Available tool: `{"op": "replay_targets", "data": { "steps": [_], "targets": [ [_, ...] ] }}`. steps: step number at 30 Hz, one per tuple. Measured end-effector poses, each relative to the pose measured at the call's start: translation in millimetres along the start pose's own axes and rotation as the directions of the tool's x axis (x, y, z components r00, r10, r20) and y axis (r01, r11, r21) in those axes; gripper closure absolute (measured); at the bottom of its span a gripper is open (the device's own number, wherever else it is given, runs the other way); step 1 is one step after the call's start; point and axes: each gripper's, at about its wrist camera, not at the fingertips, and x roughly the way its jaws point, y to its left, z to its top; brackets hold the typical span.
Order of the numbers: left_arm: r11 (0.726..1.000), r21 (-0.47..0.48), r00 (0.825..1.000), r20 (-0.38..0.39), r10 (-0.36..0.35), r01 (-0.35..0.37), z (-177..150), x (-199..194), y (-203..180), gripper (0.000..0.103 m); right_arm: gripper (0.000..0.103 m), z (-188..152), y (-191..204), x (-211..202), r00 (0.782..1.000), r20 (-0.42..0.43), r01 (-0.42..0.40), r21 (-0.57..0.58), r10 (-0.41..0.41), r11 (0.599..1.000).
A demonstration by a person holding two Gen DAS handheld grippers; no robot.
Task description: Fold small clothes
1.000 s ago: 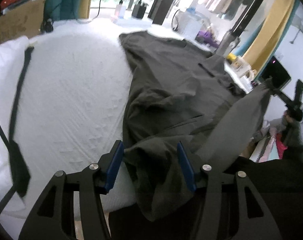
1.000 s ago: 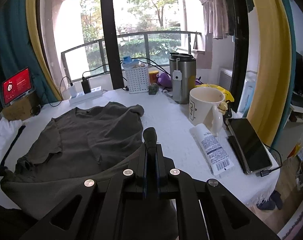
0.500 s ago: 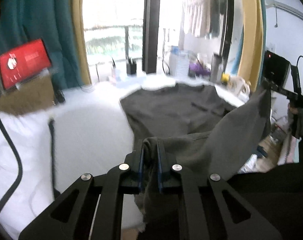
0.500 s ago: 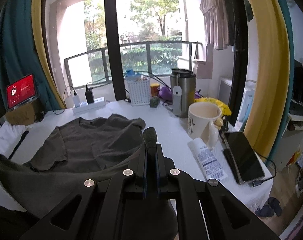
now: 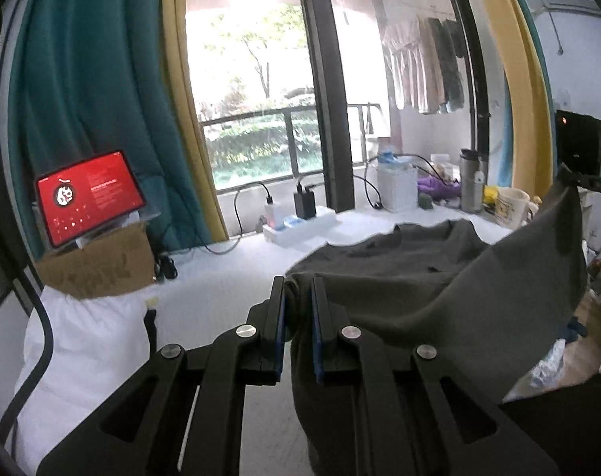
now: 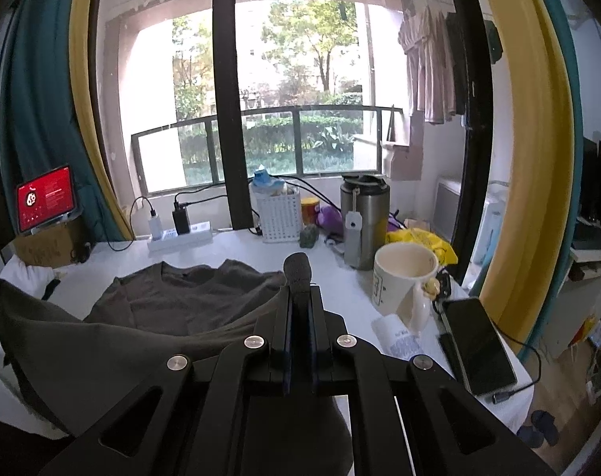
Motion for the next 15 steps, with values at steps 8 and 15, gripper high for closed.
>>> {"op": "replay_targets", "data": {
  "steps": [8,15],
  "targets": [
    [0.999,0.016,0.999,0.013,0.034,-0.034,12,28,0,0.093,0.097,14,0,18,1.000,0.016,-0.015,-0.005,0.015,1.000],
    [0.999,0.001,0.999,-0.022,0.047,-0.047,19,52,5,0.093,0.097,27,-4,41,1.000,0.009,-0.016,0.014,0.016,1.000]
  ]
}}
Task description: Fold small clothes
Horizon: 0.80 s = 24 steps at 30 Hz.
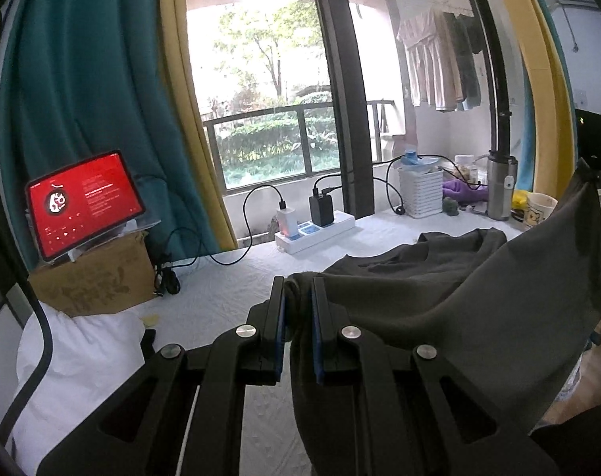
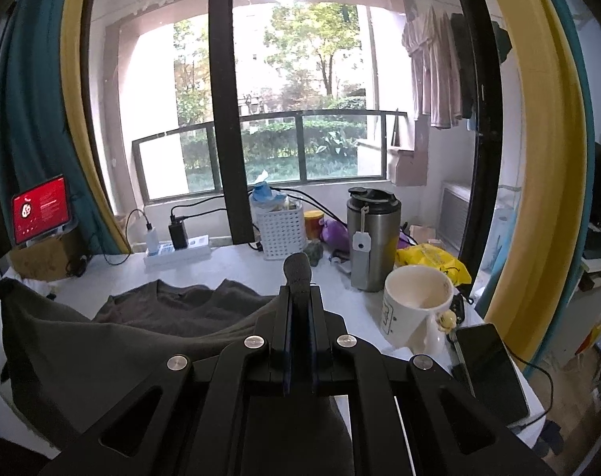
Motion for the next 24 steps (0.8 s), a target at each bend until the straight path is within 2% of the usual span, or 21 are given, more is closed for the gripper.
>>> {"op": "replay_targets", "data": {
  "steps": [6,9,24],
  "targets": [
    [1.000,-0.010,0.999,-0.052,0.002,-0.003,7,23,2,0.093,0.097,11,-1,26,1.000,-0.021,-0.008,0.004,0.008,1.000],
    [0.999,-0.049,0.998,-0.057,-0.016,0.013,12,32,5,0.093,0.097,18,-2,38,1.000,-0.026,-0.011,0.004,0.011,1.000],
    [0.986,-0.144,0.991,-0.118,0.065,-0.082,23,97,31,0.093,0.097,48,-9,120,0.997,-0.071,-0.038,0.004,0.039,0.999]
  ]
}}
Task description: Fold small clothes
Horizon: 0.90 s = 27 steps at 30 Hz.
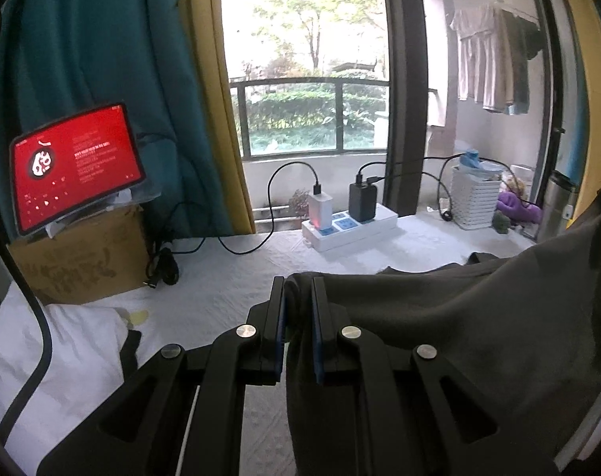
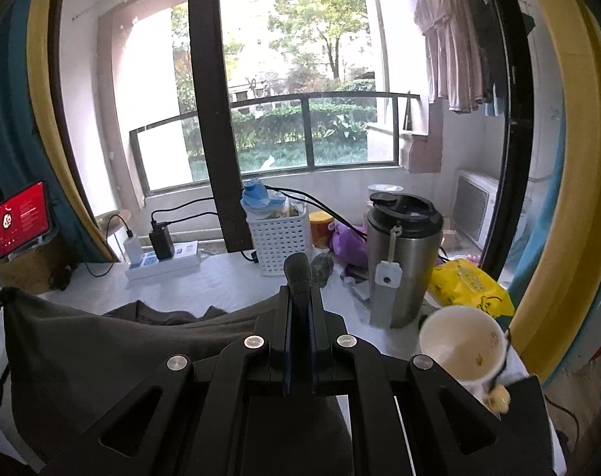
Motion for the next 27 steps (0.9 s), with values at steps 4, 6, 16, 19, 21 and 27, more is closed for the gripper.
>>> {"op": "replay_targets", "data": {
  "steps": [4,6,16,19,21,27],
  "targets": [
    [1.000,0.000,1.000,-0.008,0.010,-0.010,4,21,0,0.093,0.097,8,0,24,1.000,-0.017,-0.006,-0.004,0.006,1.000],
    [1.000,-0.002,1.000,-0.006,0.015,-0.015,7,29,0,0.093,0.097,11,0,36,1.000,-0.026,-0.009,-0.006,0.009,1.000],
    [1.000,0.000,0.999,-0.047,0.028,-0.028,6,78,3,0.093,0.097,15,-6,98,0.996,-0.092,0.002,0.003,-0.002,1.000],
    [1.000,0.008,0.997,-0.071,0.029,-0.028,0,94,1,0.093,0.097,9,-7,117,0.992,-0.127,0.010,0.014,-0.008,1.000],
    [1.000,0.007,0.995,-0.092,0.028,-0.027,-5,103,1,0.093,0.097,3,-6,128,0.988,-0.153,0.026,0.005,-0.025,1.000],
    [1.000,0.008,0.979,-0.200,0.028,-0.027,-23,132,2,0.092,0.097,-16,-11,159,0.969,-0.233,0.080,-0.009,-0.080,0.997]
  ]
}}
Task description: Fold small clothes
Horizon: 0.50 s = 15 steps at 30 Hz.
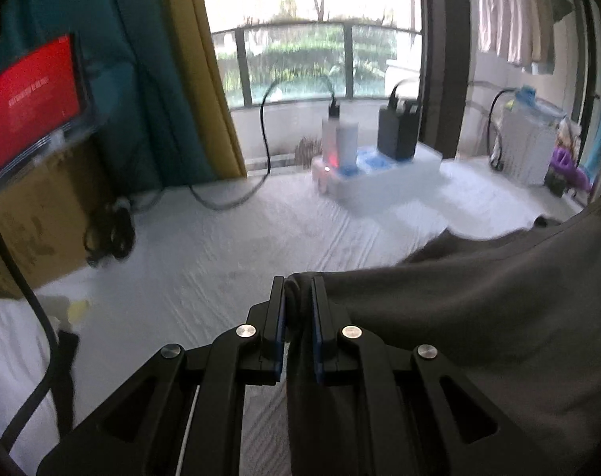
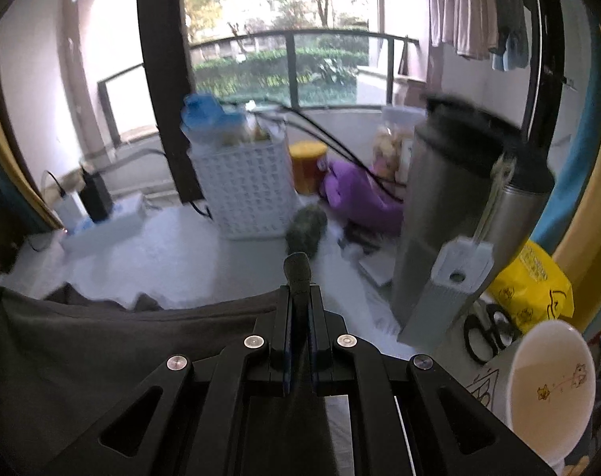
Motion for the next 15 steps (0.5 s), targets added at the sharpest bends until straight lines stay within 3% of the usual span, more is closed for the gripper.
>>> {"op": "replay_targets", "data": {
  "steps": [5,7,10,15],
  "targets": [
    [0.999,-0.024,0.996,-0.077,-0.034,0.032,-5,8,5,0.087,0.097,-10,3,16,0.998,-0.053,0.036,-0.026,-0.038,0.999],
    [0.998,-0.044,0.994,-0.101,-0.049,0.045,-6,7,12,0.077,0.097,-13,7,19,0.996,-0.070,0.058,-0.054,-0.062,0.997],
    [0.994,-0.084,0.989,-0.128,-0.075,0.064,-8,3,25,0.070,0.096,-15,11,19,0.995,-0.080,0.055,-0.068,-0.061,0.996],
    [0.990,-0.122,0.985,-0.147,-0.092,0.074,-9,-7,38,0.067,0.096,-18,20,14,0.995,-0.081,0.048,-0.098,-0.056,0.994]
  ]
}}
